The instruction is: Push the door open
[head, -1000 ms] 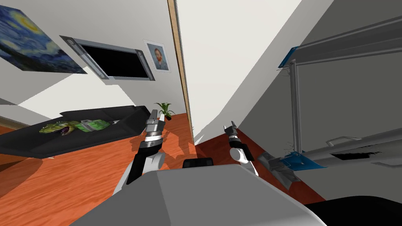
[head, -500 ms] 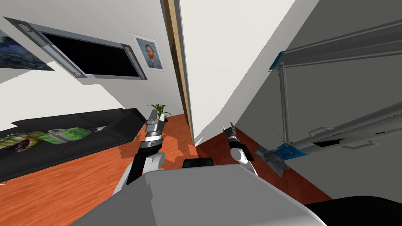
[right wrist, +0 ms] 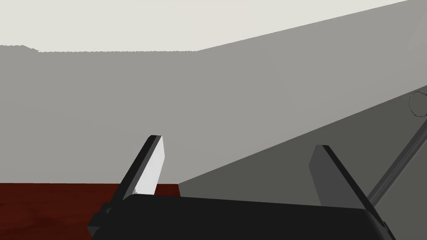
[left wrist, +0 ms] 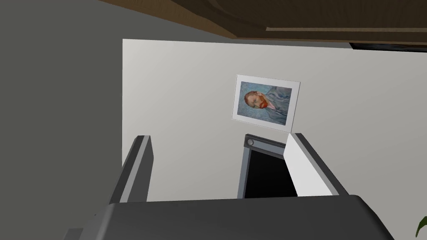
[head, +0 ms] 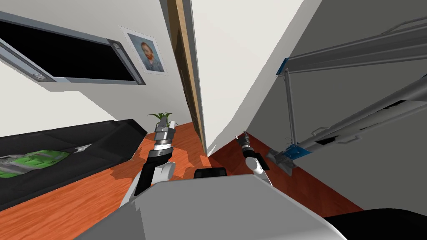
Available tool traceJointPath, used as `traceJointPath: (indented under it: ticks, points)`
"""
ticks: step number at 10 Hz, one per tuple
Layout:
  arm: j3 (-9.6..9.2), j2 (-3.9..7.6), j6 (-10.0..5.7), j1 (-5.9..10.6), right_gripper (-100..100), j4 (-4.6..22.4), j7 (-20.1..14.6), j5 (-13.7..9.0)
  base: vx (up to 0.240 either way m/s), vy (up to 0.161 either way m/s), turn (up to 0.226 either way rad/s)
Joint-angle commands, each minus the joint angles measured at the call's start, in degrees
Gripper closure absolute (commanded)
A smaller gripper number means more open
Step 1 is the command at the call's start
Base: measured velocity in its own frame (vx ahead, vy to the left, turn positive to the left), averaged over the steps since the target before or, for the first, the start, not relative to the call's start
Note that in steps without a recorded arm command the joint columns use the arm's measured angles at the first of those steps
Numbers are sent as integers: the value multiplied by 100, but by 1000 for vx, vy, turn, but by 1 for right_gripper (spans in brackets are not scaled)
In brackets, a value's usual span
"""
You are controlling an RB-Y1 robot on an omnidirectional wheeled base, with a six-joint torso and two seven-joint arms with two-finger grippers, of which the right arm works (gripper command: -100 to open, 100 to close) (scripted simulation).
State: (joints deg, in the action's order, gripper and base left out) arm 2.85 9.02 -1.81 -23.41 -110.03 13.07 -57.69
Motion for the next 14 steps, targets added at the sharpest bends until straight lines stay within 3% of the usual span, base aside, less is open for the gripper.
traceJointPath:
  ticks: [1,5,9,14]
  points:
    - [-16,36,37,5,-100,57,22,-167,40,115,-125]
    - [-25,78,177,33,-100,179,92,-552,22,91,-142]
    - [-37,141,388,75,-100,362,199,-1129,27,142,-204]
    - [-47,194,563,109,-100,515,287,-1610,12,108,-153]
